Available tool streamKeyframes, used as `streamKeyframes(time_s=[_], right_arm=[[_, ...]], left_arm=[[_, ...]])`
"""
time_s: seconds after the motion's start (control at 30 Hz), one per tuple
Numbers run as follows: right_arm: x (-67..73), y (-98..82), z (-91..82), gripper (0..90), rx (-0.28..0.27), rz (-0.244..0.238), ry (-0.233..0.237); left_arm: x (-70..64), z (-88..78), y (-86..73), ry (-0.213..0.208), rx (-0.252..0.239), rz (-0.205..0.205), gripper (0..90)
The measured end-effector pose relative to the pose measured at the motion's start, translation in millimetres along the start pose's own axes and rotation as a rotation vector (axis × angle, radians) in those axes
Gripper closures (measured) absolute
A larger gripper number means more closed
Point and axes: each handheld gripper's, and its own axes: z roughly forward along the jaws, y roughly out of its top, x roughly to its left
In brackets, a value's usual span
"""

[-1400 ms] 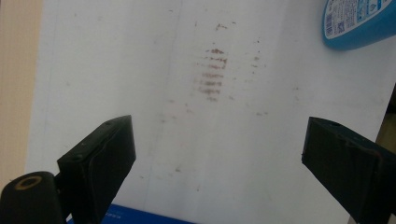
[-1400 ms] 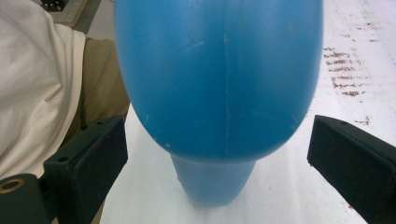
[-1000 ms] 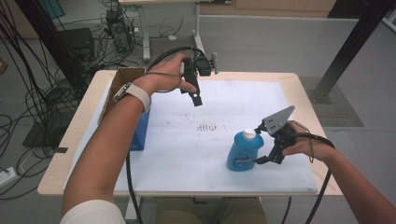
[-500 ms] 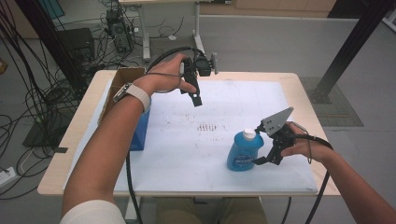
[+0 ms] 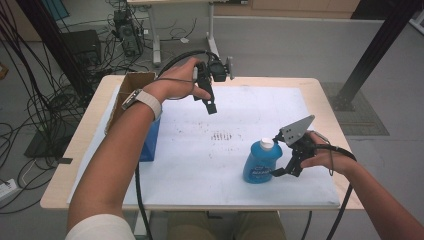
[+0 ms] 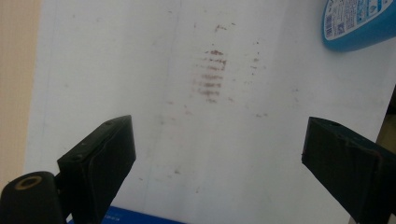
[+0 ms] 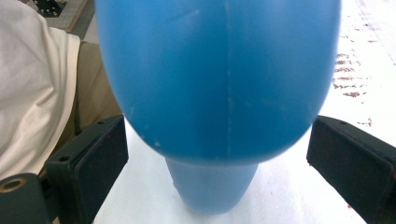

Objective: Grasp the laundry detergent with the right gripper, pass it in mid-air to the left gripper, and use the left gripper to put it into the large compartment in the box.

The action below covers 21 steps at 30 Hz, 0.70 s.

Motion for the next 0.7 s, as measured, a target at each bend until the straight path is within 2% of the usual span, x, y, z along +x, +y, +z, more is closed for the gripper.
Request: streamKeyframes(time_s=[0.7], right_arm=[[0.9,-0.8,0.0,5.2,-0.012,0.006,0.000]], left_arm=[[-0.3,0.6,-0.8,0.002,0.002,-0.002,10.2]])
